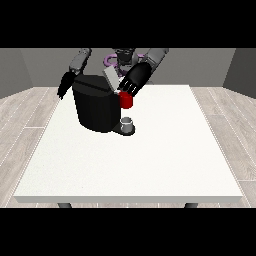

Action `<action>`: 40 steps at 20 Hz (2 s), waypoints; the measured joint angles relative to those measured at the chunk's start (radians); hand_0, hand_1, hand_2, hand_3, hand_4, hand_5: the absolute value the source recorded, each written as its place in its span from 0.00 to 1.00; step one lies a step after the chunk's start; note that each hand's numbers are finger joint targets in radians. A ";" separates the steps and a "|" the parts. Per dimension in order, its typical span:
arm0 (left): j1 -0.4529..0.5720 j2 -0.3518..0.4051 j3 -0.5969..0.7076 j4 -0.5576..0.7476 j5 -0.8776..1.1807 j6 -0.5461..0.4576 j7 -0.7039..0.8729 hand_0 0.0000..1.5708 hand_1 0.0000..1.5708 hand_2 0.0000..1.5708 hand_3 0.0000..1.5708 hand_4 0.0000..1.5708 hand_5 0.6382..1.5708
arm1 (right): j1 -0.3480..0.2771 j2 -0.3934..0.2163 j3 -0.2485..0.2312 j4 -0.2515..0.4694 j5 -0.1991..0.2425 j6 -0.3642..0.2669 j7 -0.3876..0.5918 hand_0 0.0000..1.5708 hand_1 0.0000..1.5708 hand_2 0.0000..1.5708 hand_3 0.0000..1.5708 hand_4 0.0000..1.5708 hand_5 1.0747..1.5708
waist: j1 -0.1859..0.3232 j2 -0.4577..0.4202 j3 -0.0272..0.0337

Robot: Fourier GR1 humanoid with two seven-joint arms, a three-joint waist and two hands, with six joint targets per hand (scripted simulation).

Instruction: Insert the coffee pod into the coffee machine and close the lid

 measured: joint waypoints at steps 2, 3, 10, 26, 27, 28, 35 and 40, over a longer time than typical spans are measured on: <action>-0.004 0.001 0.004 0.007 -0.002 0.007 0.000 0.77 0.77 0.80 0.76 0.27 1.00 | -0.001 -0.003 0.003 -0.002 0.001 0.005 0.009 0.00 0.00 0.00 0.00 0.00 1.00 | -0.006 -0.001 0.0000; -0.007 -0.001 0.003 0.006 -0.006 0.016 0.004 0.78 0.78 0.80 0.76 0.26 1.00 | -0.010 -0.012 -0.006 -0.001 -0.008 0.015 0.013 0.00 0.00 0.00 0.00 0.00 1.00 | -0.009 0.001 0.0001; -0.023 -0.005 0.006 0.015 -0.010 0.022 -0.008 0.76 0.76 0.78 0.74 0.23 1.00 | -0.026 -0.003 -0.007 0.005 -0.005 0.000 0.031 0.00 0.00 0.00 0.00 0.00 1.00 | -0.003 -0.002 -0.0003; 0.004 0.030 -0.055 0.012 -0.113 0.123 -0.083 0.70 0.70 0.72 0.63 0.00 1.00 | -0.020 -0.004 -0.011 -0.002 -0.003 -0.009 0.005 0.00 0.00 0.00 0.00 0.00 1.00 | -0.009 0.030 0.0004; 0.001 0.032 -0.052 0.015 -0.115 0.128 -0.082 0.71 0.71 0.72 0.65 0.00 1.00 | -0.025 -0.008 -0.013 -0.003 -0.005 -0.006 0.010 0.00 0.00 0.00 0.00 0.00 1.00 | -0.012 0.034 0.0005; 0.001 0.030 -0.050 0.021 -0.115 0.127 -0.084 0.71 0.71 0.72 0.63 0.00 1.00 | -0.025 -0.002 -0.007 -0.006 -0.002 -0.009 0.019 0.00 0.00 0.00 0.00 0.00 1.00 | -0.014 0.030 0.0005; -0.021 0.031 -0.022 0.023 -0.105 0.158 -0.110 0.78 0.78 0.76 0.60 0.00 1.00 | -0.042 0.009 0.008 -0.017 0.020 -0.030 0.033 0.00 0.00 0.00 0.00 0.05 1.00 | -0.023 0.050 0.0006; -0.033 0.044 -0.012 0.021 -0.106 0.164 -0.132 0.78 0.78 0.77 0.62 0.00 1.00 | -0.046 0.003 0.005 -0.006 0.019 -0.024 0.023 0.00 0.00 0.00 0.00 0.00 1.00 | -0.027 0.067 0.0001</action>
